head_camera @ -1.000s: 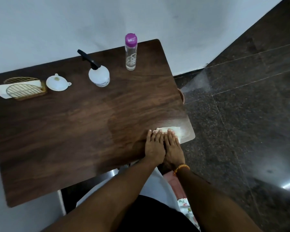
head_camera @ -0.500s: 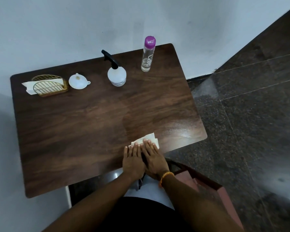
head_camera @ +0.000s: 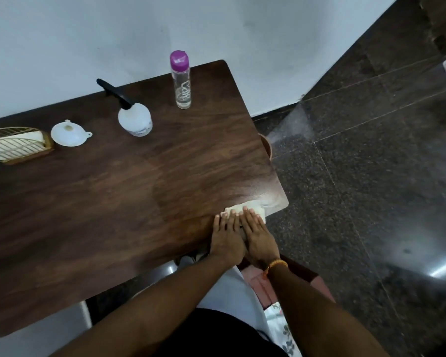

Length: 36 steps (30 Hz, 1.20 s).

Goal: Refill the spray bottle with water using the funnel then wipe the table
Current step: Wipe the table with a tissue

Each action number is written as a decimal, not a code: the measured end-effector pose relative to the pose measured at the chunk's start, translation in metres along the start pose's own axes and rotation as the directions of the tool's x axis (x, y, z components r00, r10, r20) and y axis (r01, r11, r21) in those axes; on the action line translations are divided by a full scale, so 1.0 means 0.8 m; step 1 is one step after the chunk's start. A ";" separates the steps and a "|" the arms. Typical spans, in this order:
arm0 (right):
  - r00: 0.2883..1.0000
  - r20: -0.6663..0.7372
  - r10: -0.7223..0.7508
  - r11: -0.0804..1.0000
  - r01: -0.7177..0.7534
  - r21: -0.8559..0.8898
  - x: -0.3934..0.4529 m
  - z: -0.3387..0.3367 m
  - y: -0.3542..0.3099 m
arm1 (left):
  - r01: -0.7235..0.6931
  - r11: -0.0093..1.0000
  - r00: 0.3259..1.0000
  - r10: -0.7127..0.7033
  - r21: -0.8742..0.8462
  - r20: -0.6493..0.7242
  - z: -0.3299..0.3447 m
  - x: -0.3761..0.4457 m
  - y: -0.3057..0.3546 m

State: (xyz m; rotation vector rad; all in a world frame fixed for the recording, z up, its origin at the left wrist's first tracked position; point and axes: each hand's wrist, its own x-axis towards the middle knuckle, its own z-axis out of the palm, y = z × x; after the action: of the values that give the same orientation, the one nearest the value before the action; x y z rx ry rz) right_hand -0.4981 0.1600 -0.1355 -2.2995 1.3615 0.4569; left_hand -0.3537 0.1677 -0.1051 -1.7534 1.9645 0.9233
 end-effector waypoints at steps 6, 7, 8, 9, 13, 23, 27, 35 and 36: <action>0.991 0.002 0.135 0.991 -0.135 -0.008 -0.010 -0.009 0.085 | -0.055 0.997 0.998 0.054 0.059 0.019 -0.034 0.044 0.079; 0.991 0.000 0.132 0.991 -0.132 -0.024 -0.013 -0.010 0.091 | -0.056 0.996 0.998 0.054 0.069 0.024 -0.035 0.047 0.089; 0.992 0.006 0.123 0.992 -0.123 -0.037 -0.014 -0.011 0.099 | -0.051 0.996 0.998 0.049 0.072 0.028 -0.035 0.053 0.099; 0.993 0.018 0.113 0.993 -0.112 -0.046 -0.013 -0.013 0.104 | -0.041 0.997 0.999 0.039 0.069 0.029 -0.033 0.057 0.106; 0.995 0.009 0.102 0.995 -0.102 -0.008 0.020 -0.034 0.121 | -0.034 0.997 0.999 0.035 0.070 -0.008 -0.049 0.089 0.106; 0.997 -0.054 -0.049 0.999 0.048 -0.015 0.224 -0.138 0.145 | 0.070 0.997 0.989 -0.063 0.044 -0.135 -0.183 0.224 0.026; 0.998 -0.024 -0.057 0.998 0.057 -0.020 0.312 -0.174 0.144 | 0.140 0.990 0.974 -0.137 0.005 -0.183 -0.238 0.277 -0.016; 0.993 0.000 -0.116 0.988 0.116 -0.104 0.383 -0.209 0.134 | 0.152 0.988 0.970 -0.154 -0.022 -0.189 -0.284 0.311 -0.059; 0.993 -0.006 -0.119 0.985 0.118 -0.125 0.385 -0.206 0.130 | 0.153 0.988 0.970 -0.154 -0.019 -0.189 -0.283 0.309 -0.062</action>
State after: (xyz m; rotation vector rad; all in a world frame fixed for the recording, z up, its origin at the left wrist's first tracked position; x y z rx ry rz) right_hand -0.4368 -0.1980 -0.1630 -2.4724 1.2249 0.5020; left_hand -0.3118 -0.1685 -0.1122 -2.0301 1.9049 0.7324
